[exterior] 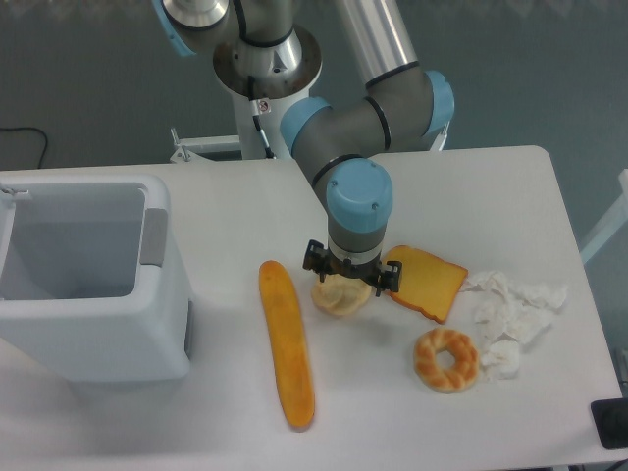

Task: Pick up the round bread
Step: 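Close the gripper fingers around the round bun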

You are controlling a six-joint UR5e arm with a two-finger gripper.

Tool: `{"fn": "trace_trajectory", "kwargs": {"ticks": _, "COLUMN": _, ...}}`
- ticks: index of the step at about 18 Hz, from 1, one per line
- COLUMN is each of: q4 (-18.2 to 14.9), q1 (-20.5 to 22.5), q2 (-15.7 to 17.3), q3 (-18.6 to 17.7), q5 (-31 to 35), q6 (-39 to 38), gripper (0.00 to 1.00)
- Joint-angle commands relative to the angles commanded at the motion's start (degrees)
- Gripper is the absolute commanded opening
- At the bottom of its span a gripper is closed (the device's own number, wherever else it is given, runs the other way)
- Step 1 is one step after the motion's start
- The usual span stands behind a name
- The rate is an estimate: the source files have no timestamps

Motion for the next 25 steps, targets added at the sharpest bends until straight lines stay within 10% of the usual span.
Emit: {"fn": "trace_trajectory", "kwargs": {"ticks": 25, "q4": 1.6, "q1": -2.2, "q2": -2.9, "q3": -1.5, "q5": 0.7, "q6": -0.3, "gripper": 1.00}}
